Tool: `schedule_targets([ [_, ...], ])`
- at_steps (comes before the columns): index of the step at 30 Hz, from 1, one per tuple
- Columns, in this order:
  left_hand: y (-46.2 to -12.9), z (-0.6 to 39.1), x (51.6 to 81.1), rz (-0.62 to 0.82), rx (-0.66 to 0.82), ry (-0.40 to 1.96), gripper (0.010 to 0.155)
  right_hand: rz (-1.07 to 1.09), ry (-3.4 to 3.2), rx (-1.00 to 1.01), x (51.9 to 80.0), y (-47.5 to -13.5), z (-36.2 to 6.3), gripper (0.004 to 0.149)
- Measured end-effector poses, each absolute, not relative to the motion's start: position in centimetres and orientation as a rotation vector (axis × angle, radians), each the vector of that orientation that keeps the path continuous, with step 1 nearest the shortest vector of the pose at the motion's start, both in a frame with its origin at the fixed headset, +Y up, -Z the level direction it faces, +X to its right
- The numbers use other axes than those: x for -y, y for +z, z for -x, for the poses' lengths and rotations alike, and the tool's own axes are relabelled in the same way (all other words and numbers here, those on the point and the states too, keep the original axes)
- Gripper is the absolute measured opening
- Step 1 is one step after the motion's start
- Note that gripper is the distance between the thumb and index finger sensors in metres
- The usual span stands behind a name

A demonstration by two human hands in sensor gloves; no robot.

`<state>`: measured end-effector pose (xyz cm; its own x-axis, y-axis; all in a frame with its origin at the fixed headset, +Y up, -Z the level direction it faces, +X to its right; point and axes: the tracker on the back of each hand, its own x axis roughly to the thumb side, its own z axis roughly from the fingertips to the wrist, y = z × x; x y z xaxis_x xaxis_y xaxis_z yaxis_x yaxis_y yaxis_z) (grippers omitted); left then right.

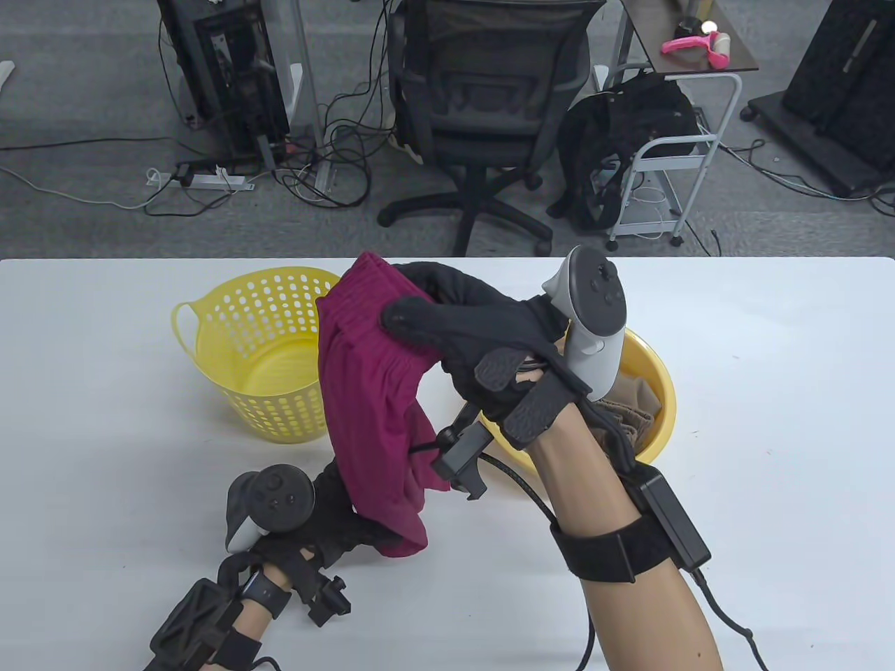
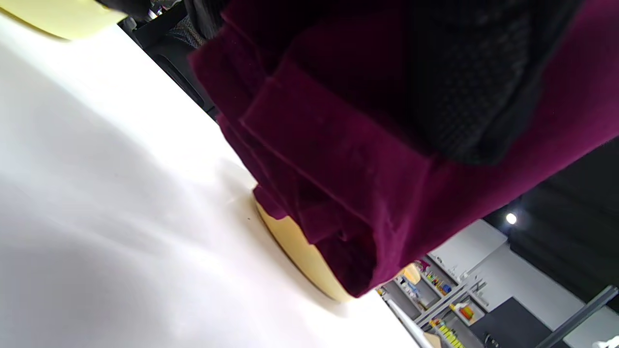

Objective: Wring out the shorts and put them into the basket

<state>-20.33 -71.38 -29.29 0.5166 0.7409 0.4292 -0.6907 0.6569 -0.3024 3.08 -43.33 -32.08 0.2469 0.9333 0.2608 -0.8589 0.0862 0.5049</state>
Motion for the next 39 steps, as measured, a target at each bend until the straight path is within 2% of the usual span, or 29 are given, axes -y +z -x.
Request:
schedule_targets([
  [14,-29.7,21.3,70.8,-0.005,0.475,0.941,0.07,-0.643,1.317,-0.148,43.6,-32.2,-2.4,0.062],
  [19,-29.7,21.5,70.7,-0.006,0.46,0.905,0.039,-0.634,1.345,-0.13,43.5,-32.4,-2.7,0.062],
  [36,-29.8,21.7,70.5,0.033,0.431,0.715,0.038,-0.512,1.429,-0.05,44.7,-33.9,-6.6,0.062],
  [39,-30.0,22.0,70.5,0.081,0.441,0.678,0.037,-0.477,1.471,-0.021,45.2,-34.2,-7.7,0.062],
])
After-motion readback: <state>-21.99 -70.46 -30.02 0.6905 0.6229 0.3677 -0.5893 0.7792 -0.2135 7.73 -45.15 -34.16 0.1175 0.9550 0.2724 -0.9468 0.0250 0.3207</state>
